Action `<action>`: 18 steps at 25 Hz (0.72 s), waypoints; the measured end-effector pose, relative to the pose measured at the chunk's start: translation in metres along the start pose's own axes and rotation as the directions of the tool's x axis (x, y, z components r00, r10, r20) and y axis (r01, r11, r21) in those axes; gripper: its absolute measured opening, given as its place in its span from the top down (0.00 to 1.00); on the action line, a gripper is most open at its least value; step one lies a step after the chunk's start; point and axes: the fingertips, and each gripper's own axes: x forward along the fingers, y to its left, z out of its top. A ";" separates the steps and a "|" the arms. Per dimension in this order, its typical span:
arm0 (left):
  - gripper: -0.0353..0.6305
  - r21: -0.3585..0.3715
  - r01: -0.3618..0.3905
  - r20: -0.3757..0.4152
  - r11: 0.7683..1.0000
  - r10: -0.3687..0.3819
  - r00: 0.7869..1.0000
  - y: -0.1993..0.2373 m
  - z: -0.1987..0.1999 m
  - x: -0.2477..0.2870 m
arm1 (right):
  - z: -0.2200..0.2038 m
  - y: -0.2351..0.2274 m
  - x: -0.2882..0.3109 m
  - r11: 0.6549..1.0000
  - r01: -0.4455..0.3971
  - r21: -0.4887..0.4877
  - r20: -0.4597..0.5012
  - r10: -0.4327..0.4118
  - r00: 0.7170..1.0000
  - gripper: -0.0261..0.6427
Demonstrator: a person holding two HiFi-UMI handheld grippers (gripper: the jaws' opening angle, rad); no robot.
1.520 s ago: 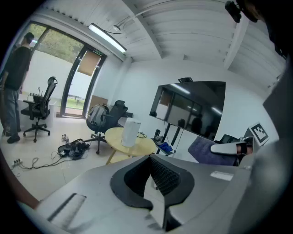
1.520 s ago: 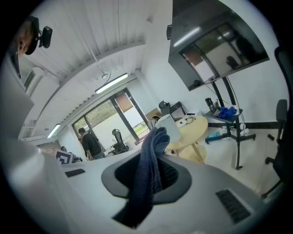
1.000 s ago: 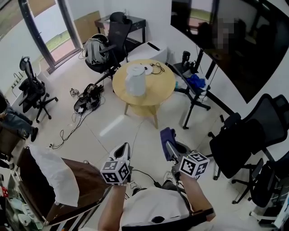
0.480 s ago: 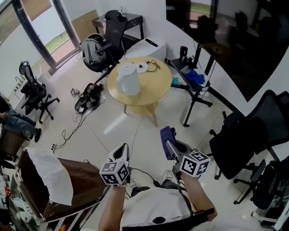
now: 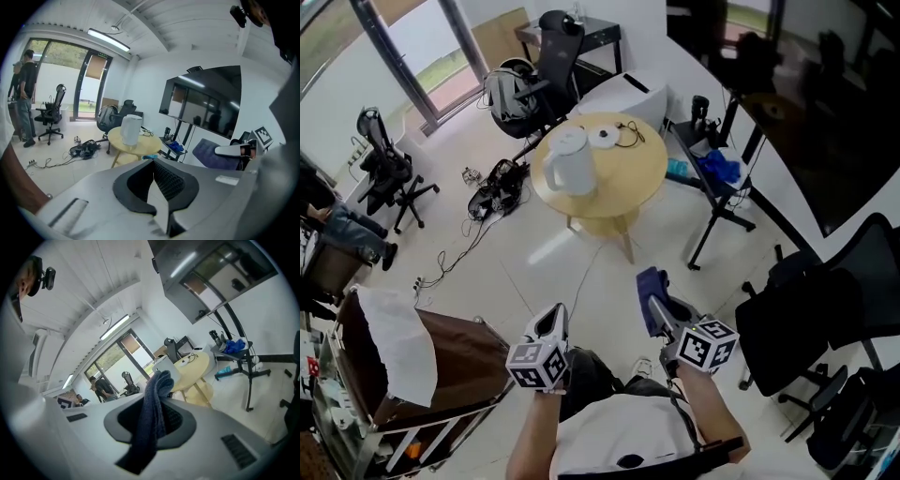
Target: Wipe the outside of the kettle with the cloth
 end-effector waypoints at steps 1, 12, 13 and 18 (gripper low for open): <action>0.95 -0.003 -0.006 -0.003 1.000 0.006 1.000 0.001 -0.002 0.001 | 0.002 -0.003 0.001 1.000 -0.002 0.002 -0.001 0.002 1.000 0.86; 0.95 -0.017 0.002 0.015 1.000 -0.001 1.000 0.031 0.031 0.061 | 0.032 -0.023 0.049 1.000 0.012 -0.001 0.001 -0.012 1.000 0.86; 0.95 -0.018 0.008 0.016 1.000 -0.008 1.000 0.037 0.037 0.071 | 0.036 -0.025 0.055 1.000 0.020 -0.001 0.005 -0.020 1.000 0.86; 0.93 0.009 0.039 0.034 0.999 -0.039 0.999 0.073 0.079 0.129 | 0.068 -0.034 0.094 0.997 0.073 -0.004 0.031 -0.073 0.997 0.86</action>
